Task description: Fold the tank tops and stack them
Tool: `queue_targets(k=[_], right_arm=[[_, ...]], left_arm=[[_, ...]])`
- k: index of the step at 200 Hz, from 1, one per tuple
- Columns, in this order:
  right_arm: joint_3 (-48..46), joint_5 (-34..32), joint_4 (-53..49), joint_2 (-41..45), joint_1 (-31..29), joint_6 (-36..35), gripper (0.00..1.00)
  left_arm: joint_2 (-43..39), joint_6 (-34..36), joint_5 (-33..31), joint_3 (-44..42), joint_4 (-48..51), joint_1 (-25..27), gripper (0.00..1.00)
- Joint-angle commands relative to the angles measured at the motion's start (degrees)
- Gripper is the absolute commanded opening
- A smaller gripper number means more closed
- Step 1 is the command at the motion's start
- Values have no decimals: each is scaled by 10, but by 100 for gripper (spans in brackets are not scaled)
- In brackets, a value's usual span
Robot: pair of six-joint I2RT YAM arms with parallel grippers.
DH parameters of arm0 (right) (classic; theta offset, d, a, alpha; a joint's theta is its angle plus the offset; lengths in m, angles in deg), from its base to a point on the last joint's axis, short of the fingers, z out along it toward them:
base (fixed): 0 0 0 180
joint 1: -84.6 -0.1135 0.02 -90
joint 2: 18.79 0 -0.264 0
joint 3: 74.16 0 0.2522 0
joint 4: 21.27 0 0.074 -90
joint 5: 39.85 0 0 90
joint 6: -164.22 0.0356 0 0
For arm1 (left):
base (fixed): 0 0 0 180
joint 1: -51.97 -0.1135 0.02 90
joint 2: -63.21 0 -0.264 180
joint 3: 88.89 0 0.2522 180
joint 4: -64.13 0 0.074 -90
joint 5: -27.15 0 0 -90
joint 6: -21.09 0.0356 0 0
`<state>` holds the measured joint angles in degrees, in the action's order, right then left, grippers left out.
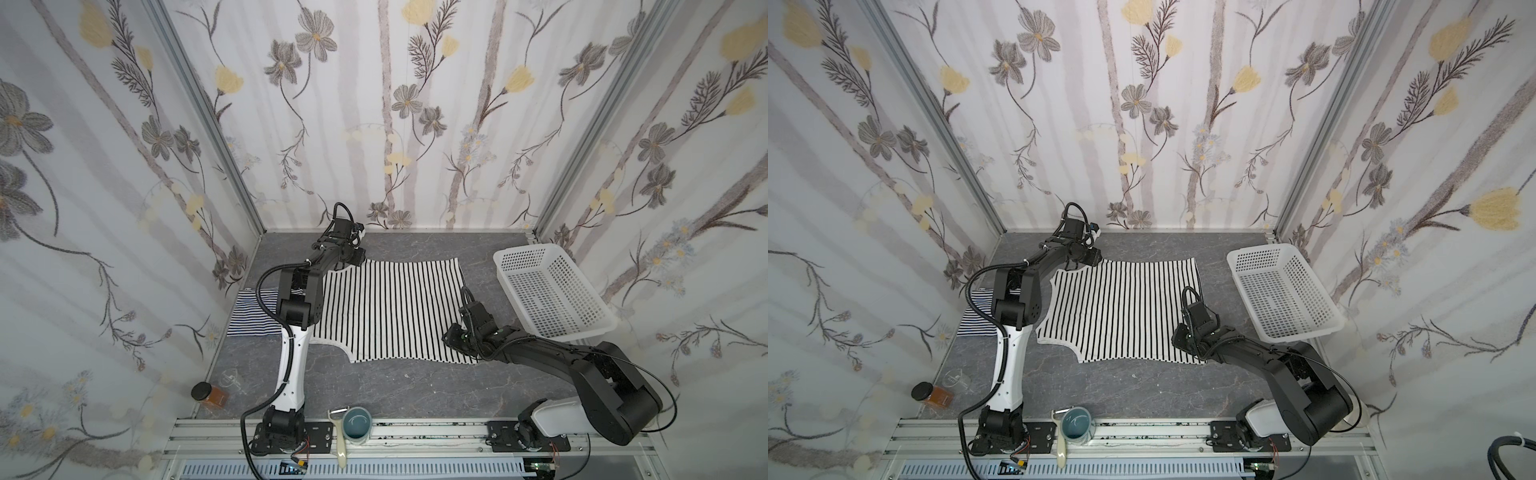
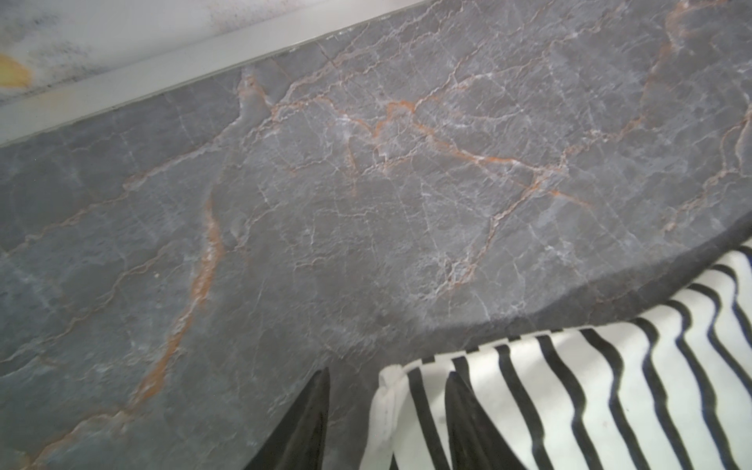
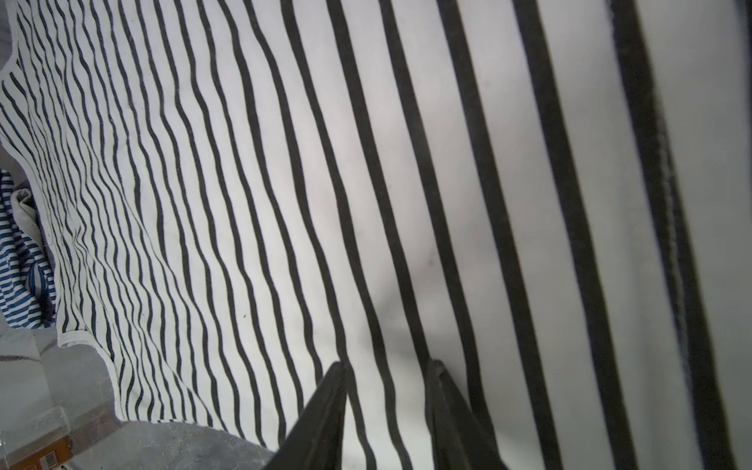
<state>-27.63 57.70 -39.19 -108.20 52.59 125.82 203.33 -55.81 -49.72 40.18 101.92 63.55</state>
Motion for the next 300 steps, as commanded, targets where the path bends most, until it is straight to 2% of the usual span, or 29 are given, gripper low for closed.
queue_targets(k=[1, 43, 77, 95, 121, 152, 205, 300], right_arm=[[37, -1, -18, 9, 1, -9, 38], [139, -16, -62, -16, 37, -47, 40], [241, -25, -102, -96, 99, -93, 41], [319, -53, -141, -143, 121, -119, 41], [415, -68, -181, -222, 149, -158, 41], [487, -62, -208, -306, 187, -185, 41], [561, -44, -239, -380, 208, -212, 42], [638, -38, -305, -441, 210, -251, 42]], left_arm=[[-40, -2, -4, -18, 0, -1, 50], [-139, 7, 20, -116, 0, 1, 51], [-225, 19, 55, -255, -2, 16, 51], [-265, 26, 76, -332, -3, 27, 51], [-309, 36, 81, -435, -6, 43, 50], [-351, 32, 90, -513, -18, 47, 50], [-393, 41, 94, -585, -26, 49, 50], [-402, 49, 75, -605, -31, 49, 50]])
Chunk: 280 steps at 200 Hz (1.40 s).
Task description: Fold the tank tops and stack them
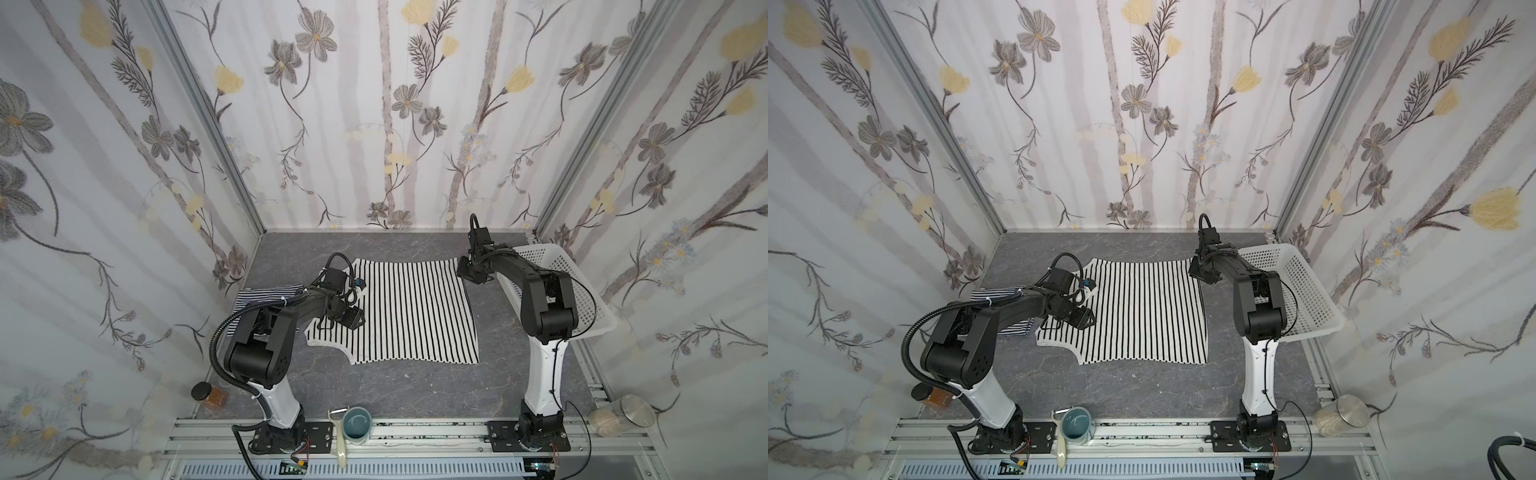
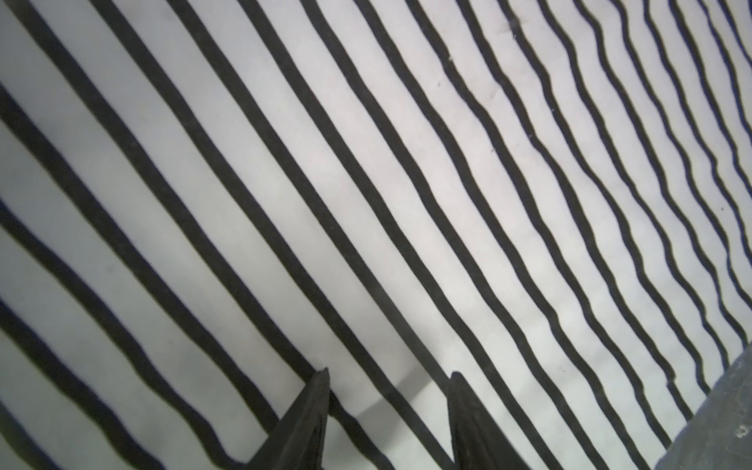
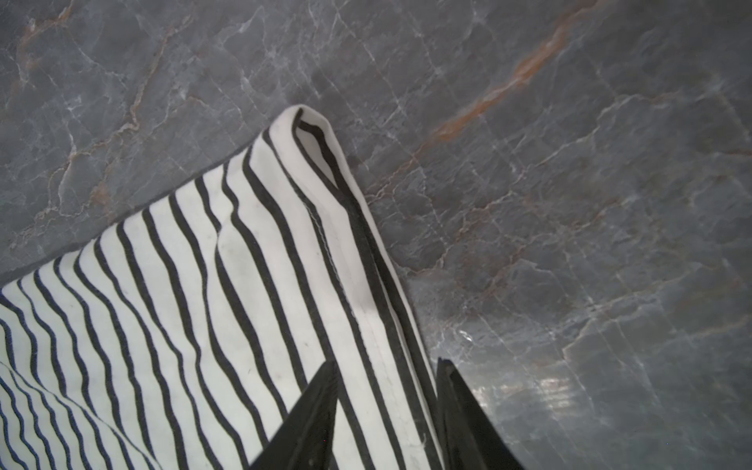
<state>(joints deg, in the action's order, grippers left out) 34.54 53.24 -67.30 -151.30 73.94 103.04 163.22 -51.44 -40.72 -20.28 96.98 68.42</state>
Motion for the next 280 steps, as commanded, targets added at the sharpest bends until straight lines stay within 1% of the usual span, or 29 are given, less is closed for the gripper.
queue_targets(k=[1, 47, 76, 113, 130, 160, 175, 190, 201, 223, 240, 280], right_arm=[[17, 7, -25, -11, -3, -24, 42], [32, 8, -61, -22, -7, -50, 41], [53, 11, -91, -36, -18, -73, 37], [52, -5, -97, -35, -20, -76, 23], [51, -7, -97, -35, -18, -74, 19], [51, -14, -94, -34, -15, -72, 5], [51, -18, -94, -35, -13, -69, 6], [51, -23, -97, -35, -11, -66, 17], [50, -20, -96, -29, -12, -65, 17], [29, 32, -66, -3, -23, -68, 21], [37, 61, -63, -10, -37, -69, 23], [49, 60, -79, -51, -50, -57, 30]], left_arm=[[-1, 5, -16, -1, 18, -1, 50], [-10, 12, -37, 7, 17, -2, 50], [-10, 17, -40, 15, 16, -5, 50], [-8, 19, -38, 19, 16, -6, 50], [-6, 19, -39, 17, 17, -9, 50], [-7, 19, -38, 13, 15, -11, 50], [-8, 19, -39, 10, 15, -12, 50], [-8, 19, -41, 7, 14, -15, 50], [-8, 19, -41, 6, 14, -17, 50], [-8, 18, -37, 5, 13, -17, 50], [-3, 17, -38, 7, 13, -17, 50], [-3, 18, -45, 7, 12, -19, 50]])
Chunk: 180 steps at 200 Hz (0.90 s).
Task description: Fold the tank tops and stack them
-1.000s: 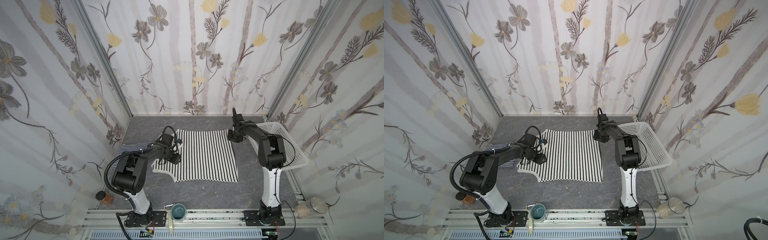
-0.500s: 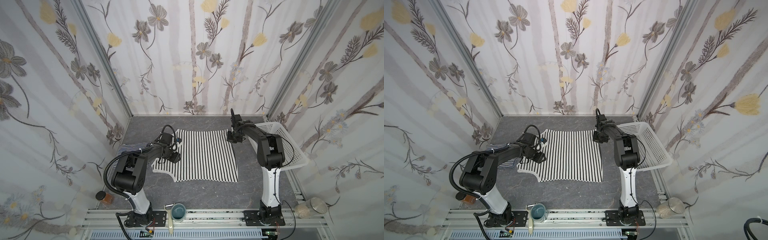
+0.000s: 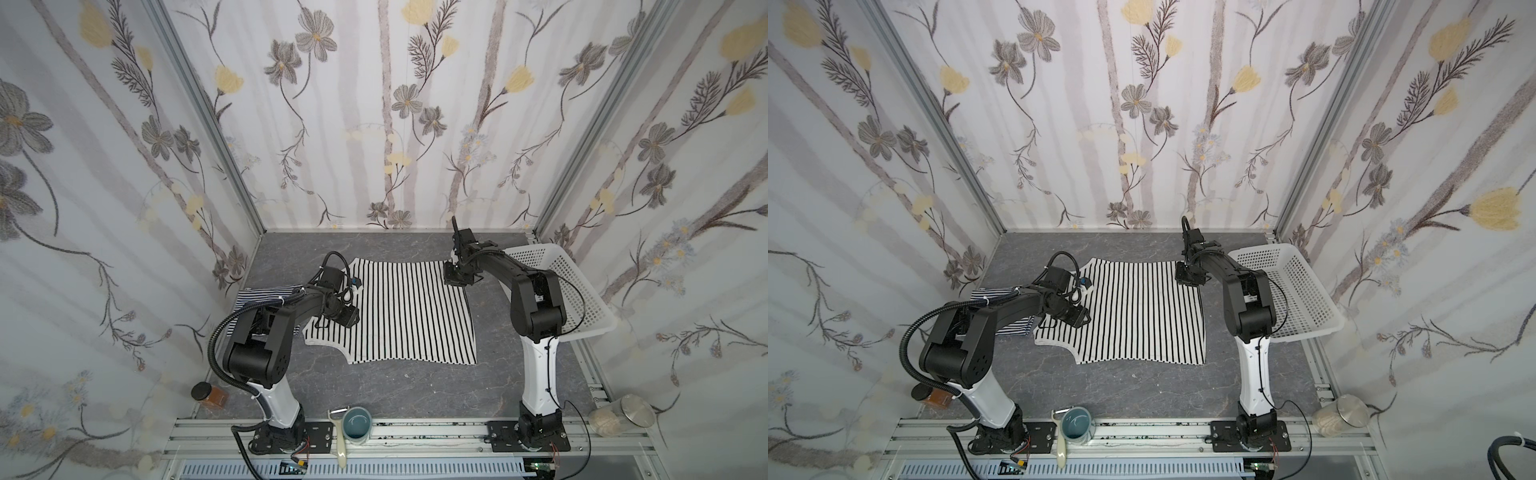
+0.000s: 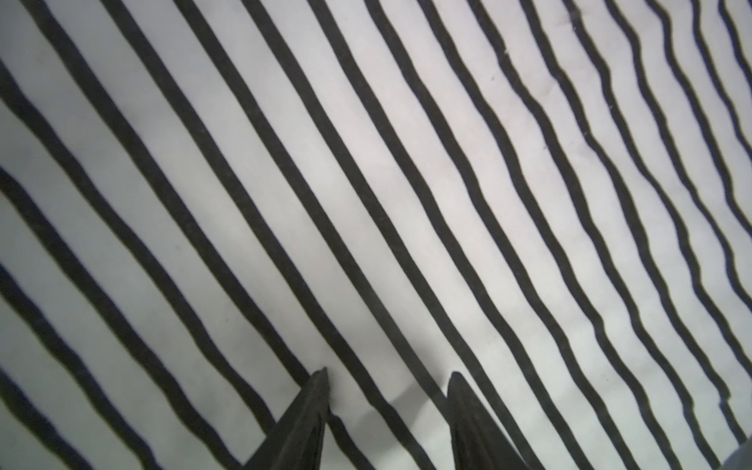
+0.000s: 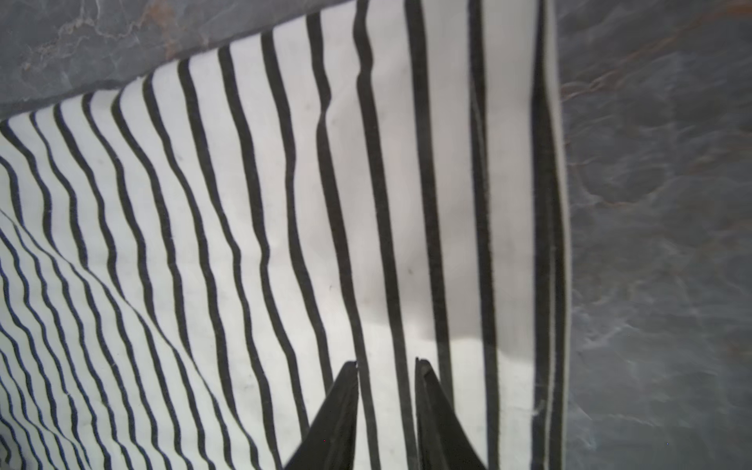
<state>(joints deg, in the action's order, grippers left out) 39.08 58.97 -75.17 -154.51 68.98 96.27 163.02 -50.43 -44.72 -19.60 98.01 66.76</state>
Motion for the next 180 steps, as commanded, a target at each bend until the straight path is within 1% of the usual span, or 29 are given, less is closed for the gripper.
queue_targets(k=[1, 38, 61, 85, 125, 156, 180], right_arm=[[4, 2, 0, -19, 0, 11, 31], [-3, -10, -14, -30, 7, 20, 36], [-6, -26, -24, -25, 12, 17, 37], [-18, -25, -14, -13, 21, 18, 36], [-7, -18, -9, -4, 28, 19, 36], [-16, 43, 21, 33, 25, 15, 37], [-52, 58, 47, 97, 17, 28, 39]], left_arm=[[-1, 8, -6, 0, 2, -2, 50], [-18, 15, -12, -6, 2, -8, 50], [-23, 18, -15, -8, 2, -9, 50], [-19, 17, -9, -8, 1, -11, 50], [-3, 16, -14, -9, 1, -11, 50], [0, 9, -6, -9, 1, -11, 50], [-6, 3, 0, -9, 2, -10, 50]])
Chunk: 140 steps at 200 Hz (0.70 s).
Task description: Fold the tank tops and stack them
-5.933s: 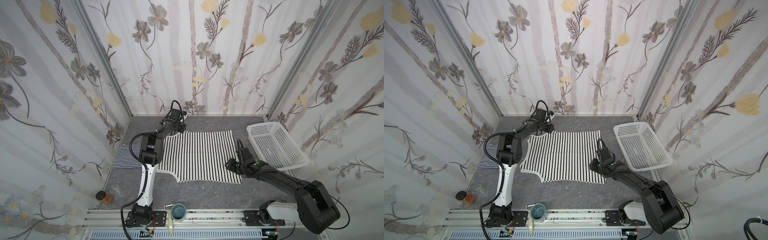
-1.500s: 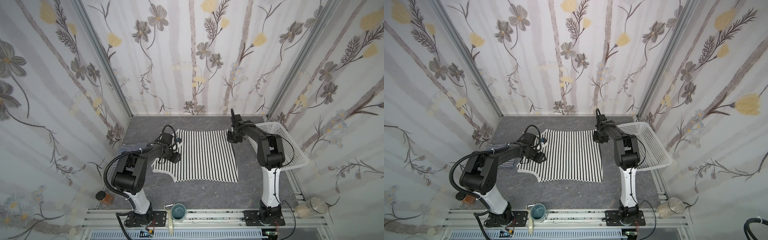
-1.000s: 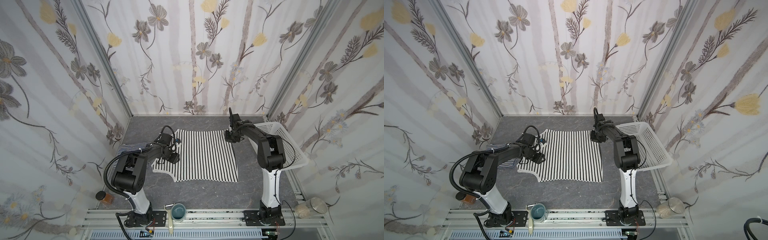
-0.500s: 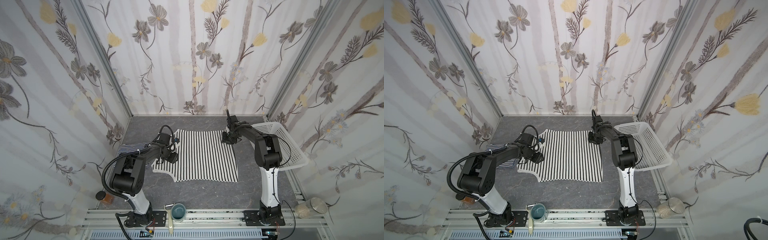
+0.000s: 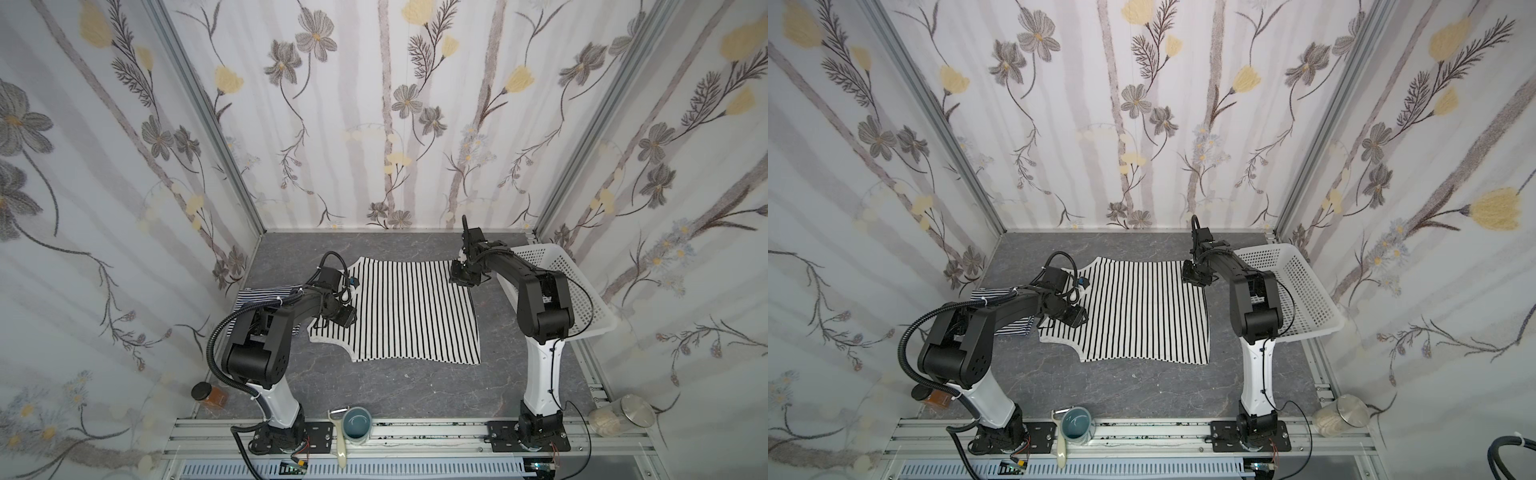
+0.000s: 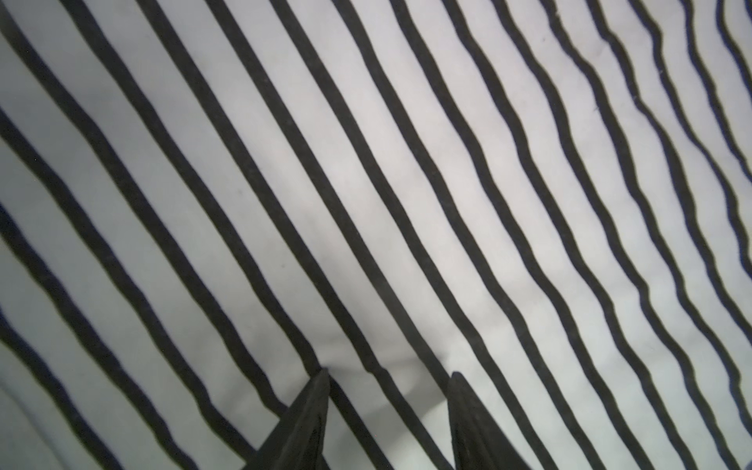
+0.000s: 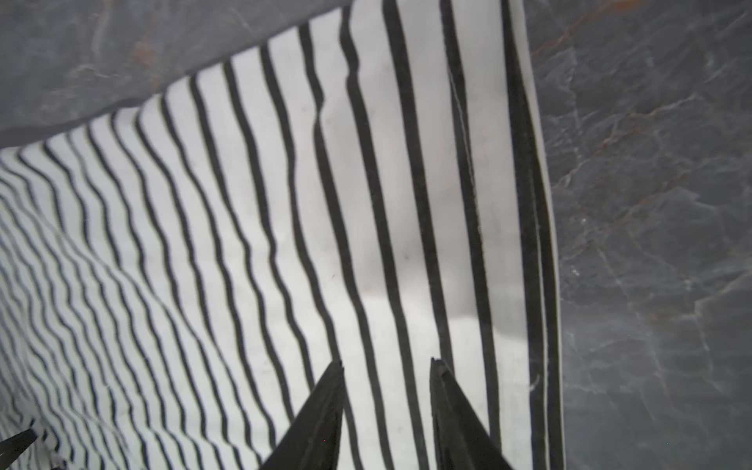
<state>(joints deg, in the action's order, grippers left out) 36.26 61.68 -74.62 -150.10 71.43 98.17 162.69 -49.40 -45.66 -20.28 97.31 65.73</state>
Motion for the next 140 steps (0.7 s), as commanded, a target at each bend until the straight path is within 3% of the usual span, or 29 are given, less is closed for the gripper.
queue_targets(k=[1, 54, 105, 140], right_arm=[[-27, 31, 43, 56, -8, 10, 39], [-253, 22, 134, 266, -19, 65, 41], [-451, -34, 166, 479, -49, 124, 46], [-581, -28, 183, 574, -60, 172, 48]], left_arm=[[-3, -8, 10, -3, 9, 0, 50], [-57, -10, 3, -12, 10, 2, 51], [-140, -6, -4, -33, -2, 3, 54], [-201, 11, 3, -69, -8, 12, 55]])
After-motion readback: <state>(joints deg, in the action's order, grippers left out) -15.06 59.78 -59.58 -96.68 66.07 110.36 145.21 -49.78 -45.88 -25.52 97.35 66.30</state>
